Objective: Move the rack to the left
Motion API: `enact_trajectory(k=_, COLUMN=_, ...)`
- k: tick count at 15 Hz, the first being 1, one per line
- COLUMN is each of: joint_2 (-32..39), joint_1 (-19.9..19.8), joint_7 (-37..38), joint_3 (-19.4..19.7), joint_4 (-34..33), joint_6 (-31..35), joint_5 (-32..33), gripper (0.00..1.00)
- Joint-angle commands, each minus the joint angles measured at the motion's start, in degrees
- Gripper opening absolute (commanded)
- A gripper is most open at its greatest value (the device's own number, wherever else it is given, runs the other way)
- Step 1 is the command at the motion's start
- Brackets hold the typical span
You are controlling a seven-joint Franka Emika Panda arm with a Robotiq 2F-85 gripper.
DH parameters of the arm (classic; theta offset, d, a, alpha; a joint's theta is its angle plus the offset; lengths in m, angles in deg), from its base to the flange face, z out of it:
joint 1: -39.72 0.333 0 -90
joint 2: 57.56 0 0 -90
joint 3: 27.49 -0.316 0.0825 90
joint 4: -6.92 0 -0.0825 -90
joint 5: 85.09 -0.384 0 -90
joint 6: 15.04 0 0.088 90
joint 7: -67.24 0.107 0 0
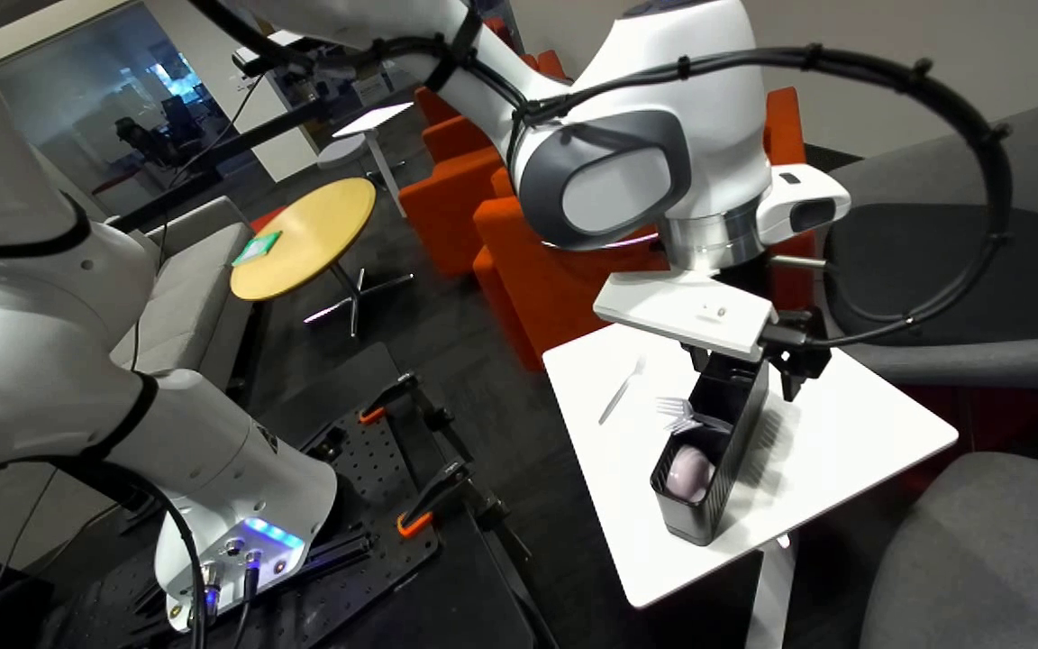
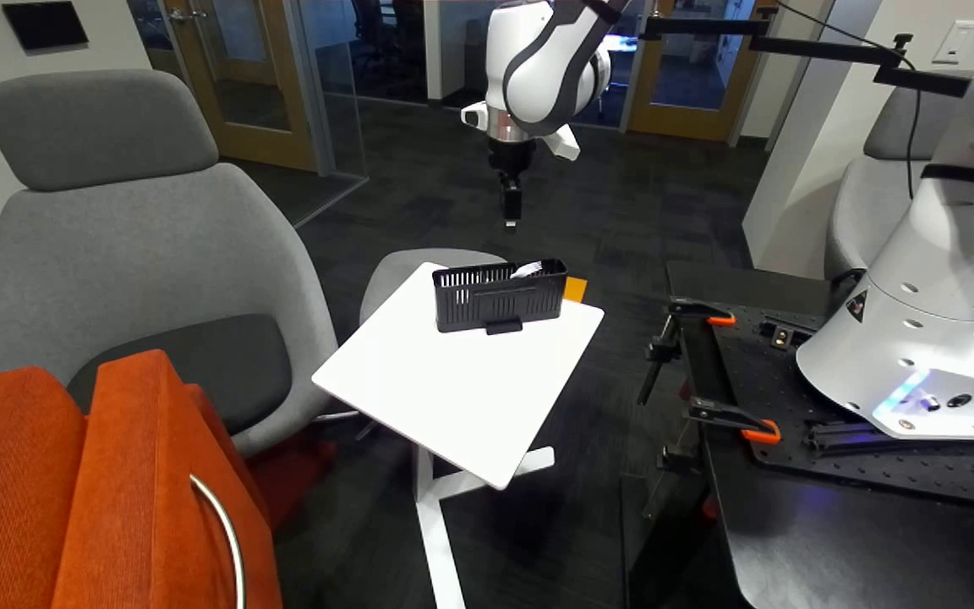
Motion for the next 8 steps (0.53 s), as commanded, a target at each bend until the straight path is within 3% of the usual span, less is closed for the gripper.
enact_trajectory(k=1, joint_2=4.9, joint_1=-0.1, joint_7=-0.5, joint_3=0.2, joint_4=-2.8, joint_6=3.4, joint_5=1.2, gripper=1.0)
enact_trajectory(k=8, joint_2=12.4, joint_1=-0.1, joint_7=0.2, joint_3=-0.2, joint_4=-8.5, joint_6=3.3, joint_5=2.9, gripper=1.0)
